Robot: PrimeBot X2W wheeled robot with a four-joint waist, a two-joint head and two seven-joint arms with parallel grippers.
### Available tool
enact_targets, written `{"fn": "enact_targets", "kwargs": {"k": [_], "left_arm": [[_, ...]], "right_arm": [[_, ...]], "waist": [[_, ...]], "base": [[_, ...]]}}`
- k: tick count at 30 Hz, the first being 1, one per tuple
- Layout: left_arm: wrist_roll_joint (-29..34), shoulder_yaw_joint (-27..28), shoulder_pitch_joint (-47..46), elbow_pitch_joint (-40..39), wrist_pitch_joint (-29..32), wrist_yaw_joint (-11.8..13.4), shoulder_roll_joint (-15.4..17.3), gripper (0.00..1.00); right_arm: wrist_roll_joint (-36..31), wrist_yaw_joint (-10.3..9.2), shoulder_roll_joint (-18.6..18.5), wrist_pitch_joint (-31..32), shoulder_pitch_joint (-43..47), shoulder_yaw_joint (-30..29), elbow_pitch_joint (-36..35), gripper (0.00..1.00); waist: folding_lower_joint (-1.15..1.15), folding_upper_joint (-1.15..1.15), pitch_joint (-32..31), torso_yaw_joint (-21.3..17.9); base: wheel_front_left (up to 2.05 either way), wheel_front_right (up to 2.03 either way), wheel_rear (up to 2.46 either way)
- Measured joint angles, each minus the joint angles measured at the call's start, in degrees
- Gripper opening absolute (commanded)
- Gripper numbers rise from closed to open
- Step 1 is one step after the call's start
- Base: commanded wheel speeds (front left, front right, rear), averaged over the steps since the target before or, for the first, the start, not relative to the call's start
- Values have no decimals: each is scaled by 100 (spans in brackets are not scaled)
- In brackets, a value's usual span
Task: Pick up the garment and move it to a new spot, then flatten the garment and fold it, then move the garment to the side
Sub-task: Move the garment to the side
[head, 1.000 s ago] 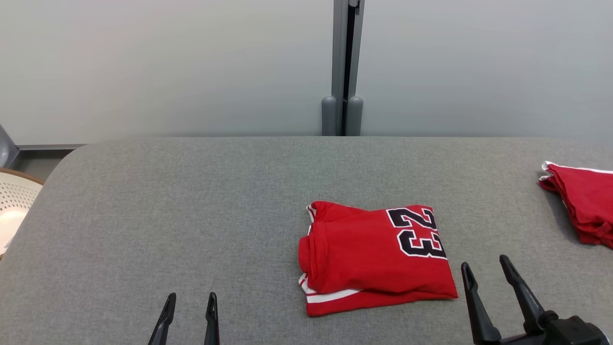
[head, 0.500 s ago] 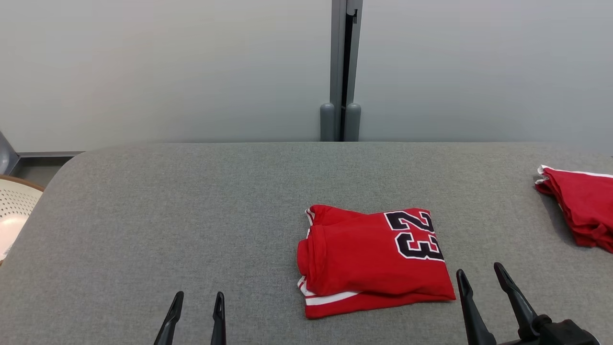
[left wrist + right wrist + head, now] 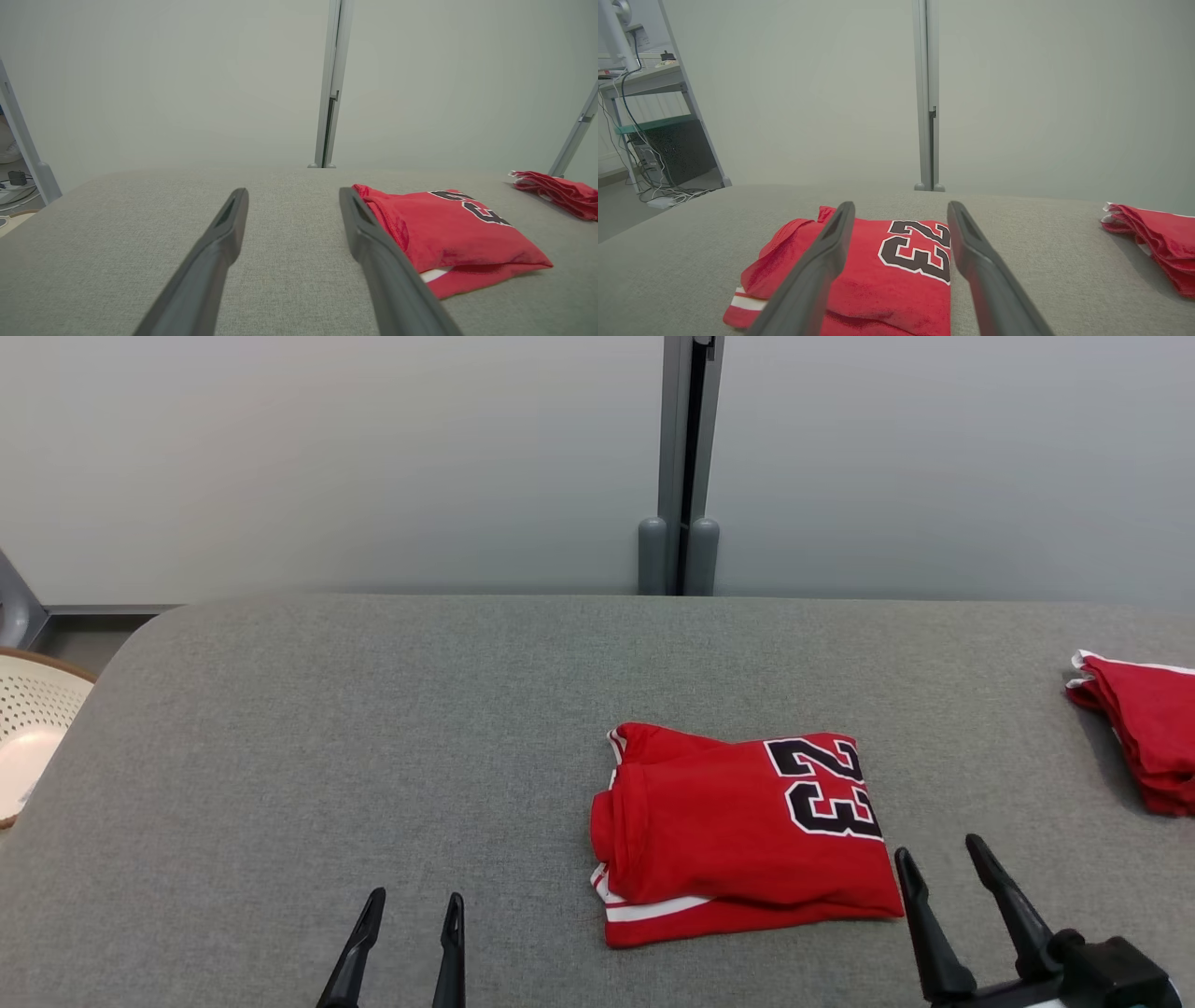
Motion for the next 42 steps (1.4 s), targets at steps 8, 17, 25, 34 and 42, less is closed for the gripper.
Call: {"fn": "enact_targets", "kwargs": {"k": [8,17,25,34,42], "left_arm": [[34,-240,-225,53,0,-94,-2,100],[104,-534,-714,129,0,-136,-1,100],[85,-711,-997,169,0,-134,-1,100],[85,-805,-1113,176,0,-91,-1,100],[90,-912,-1216,179,0,-86,-2,100]], "right_arm": [[1445,-1,-728,-1,-794,393,856,100],[4996,-2,-1897,1187,-1902,1584,1381,100],[6843,-2,-2468,2442,-2266,1738,1510,100],[7507,-2,-2565,3129,-2407,1792,1613,100],[7625,-2,-2626,3248,-2409,1804,1469,0]], "waist": [[0,0,358,144],[0,0,967,357],[0,0,1318,541],[0,0,1466,653],[0,0,1557,746]], "base": [[0,0,0],[0,0,0],[0,0,0],[0,0,0],[0,0,0]]}}
